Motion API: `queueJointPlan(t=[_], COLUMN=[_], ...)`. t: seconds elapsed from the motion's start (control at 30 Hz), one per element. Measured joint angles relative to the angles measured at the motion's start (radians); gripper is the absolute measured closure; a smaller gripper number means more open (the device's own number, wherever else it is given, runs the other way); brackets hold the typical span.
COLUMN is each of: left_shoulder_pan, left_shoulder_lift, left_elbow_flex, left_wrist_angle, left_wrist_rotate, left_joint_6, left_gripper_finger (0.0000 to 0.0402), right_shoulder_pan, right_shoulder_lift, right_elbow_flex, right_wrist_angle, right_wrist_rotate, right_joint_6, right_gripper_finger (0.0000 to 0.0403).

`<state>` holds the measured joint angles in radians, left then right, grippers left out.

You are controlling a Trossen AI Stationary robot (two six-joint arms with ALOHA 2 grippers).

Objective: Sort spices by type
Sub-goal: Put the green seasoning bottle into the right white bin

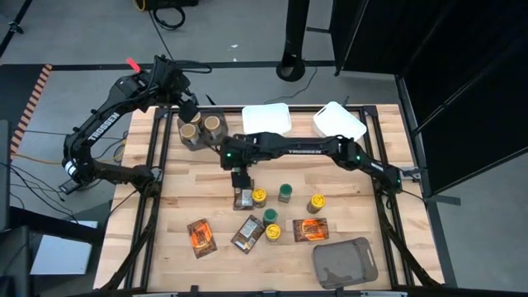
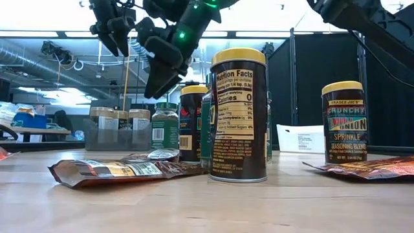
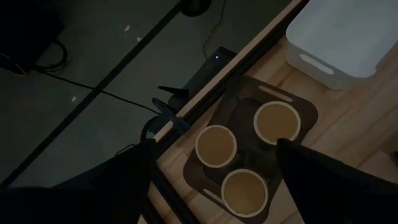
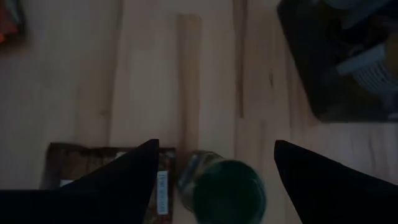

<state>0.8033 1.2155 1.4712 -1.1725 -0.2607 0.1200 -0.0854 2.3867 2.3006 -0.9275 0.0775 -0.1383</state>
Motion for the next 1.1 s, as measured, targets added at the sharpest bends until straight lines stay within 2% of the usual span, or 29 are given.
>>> queueJointPlan(t=[0.2, 0.37, 0.83, 1.1], left_shoulder_pan=[0.000, 0.000, 0.000, 0.000], left_shoulder_lift=[0.000, 0.000, 0.000, 0.000], left_elbow_flex=[0.000, 0.000, 0.000, 0.000], left_wrist_angle=[0.000, 0.001, 0.007, 0.007], left_wrist_rotate=[0.000, 0.000, 0.000, 0.000], left_joint_6=[0.001, 0.004, 0.005, 0.005], left_gripper_finger=[0.0065, 0.0065, 0.0065, 0.0065], right_shoulder_pan=[-0.024, -0.029, -0.034, -0.035], right_shoulder_lift=[0.002, 0.003, 0.002, 0.000], right_elbow_flex=[-0.003, -0.068, -0.118, -0.134], right_wrist_angle=[-0.049, -0.051, 0.034, 0.052], right_wrist_rotate=[0.001, -0.030, -0.046, -0.046], right_joint_6=[0.015, 0.034, 0.059, 0.068], right_gripper_finger=[0.0076, 0.0079, 0.0091, 0.0129])
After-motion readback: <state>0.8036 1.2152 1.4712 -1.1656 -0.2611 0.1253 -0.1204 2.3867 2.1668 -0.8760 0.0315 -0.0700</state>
